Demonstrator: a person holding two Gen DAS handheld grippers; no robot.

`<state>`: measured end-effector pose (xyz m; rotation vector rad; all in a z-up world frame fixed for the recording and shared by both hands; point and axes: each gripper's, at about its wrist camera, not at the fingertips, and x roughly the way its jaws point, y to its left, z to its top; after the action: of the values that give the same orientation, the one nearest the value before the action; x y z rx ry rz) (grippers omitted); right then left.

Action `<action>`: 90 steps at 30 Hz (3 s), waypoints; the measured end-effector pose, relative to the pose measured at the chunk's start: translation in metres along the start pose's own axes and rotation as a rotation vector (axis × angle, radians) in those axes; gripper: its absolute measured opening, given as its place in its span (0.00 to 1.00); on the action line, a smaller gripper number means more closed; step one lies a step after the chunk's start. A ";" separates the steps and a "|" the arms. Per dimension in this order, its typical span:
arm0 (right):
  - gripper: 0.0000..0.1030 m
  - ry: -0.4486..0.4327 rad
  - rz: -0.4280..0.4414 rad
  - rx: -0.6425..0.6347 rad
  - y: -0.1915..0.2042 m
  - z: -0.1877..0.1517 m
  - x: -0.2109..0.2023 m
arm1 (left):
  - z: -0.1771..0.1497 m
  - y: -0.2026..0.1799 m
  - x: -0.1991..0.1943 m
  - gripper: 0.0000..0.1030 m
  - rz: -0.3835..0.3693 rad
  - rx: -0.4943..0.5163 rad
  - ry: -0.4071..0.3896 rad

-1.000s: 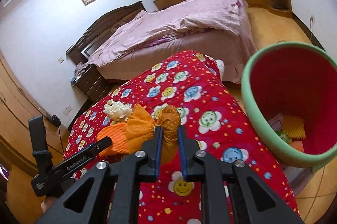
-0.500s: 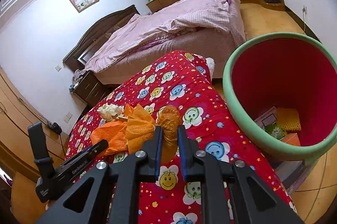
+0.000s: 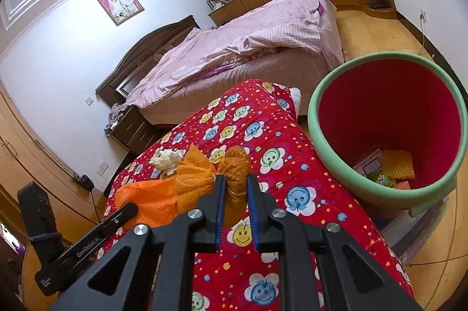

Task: Collect trash
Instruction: 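Carry both orange mesh items over the red bucket and open both tools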

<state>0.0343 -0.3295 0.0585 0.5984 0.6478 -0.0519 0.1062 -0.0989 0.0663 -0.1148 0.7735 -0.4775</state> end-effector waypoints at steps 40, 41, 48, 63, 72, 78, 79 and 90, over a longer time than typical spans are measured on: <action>0.16 -0.186 0.037 0.111 -0.061 0.006 -0.110 | 0.011 -0.122 -0.056 0.06 -0.141 0.116 -0.123; 0.16 -0.187 0.038 0.117 -0.066 0.009 -0.111 | 0.012 -0.126 -0.052 0.06 -0.143 0.121 -0.118; 0.16 -0.220 -0.026 0.154 -0.100 0.025 -0.116 | 0.022 -0.157 -0.022 0.06 -0.172 0.149 -0.090; 0.16 -0.211 -0.171 0.213 -0.177 0.051 -0.100 | 0.020 -0.228 0.074 0.06 -0.233 0.243 0.036; 0.17 -0.151 -0.224 0.199 -0.195 0.057 -0.068 | 0.009 -0.225 0.124 0.06 -0.220 0.233 0.134; 0.21 -0.118 -0.237 0.205 -0.200 0.058 -0.051 | 0.003 -0.227 0.139 0.06 -0.240 0.246 0.164; 0.21 -0.114 -0.232 0.213 -0.201 0.057 -0.050 | 0.004 -0.228 0.138 0.07 -0.248 0.247 0.165; 0.36 -0.111 -0.223 0.225 -0.199 0.055 -0.049 | 0.007 -0.220 0.125 0.29 -0.258 0.200 0.153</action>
<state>-0.0197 -0.5314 0.0203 0.7326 0.6031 -0.3684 0.1064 -0.3514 0.0500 0.0094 0.8599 -0.8131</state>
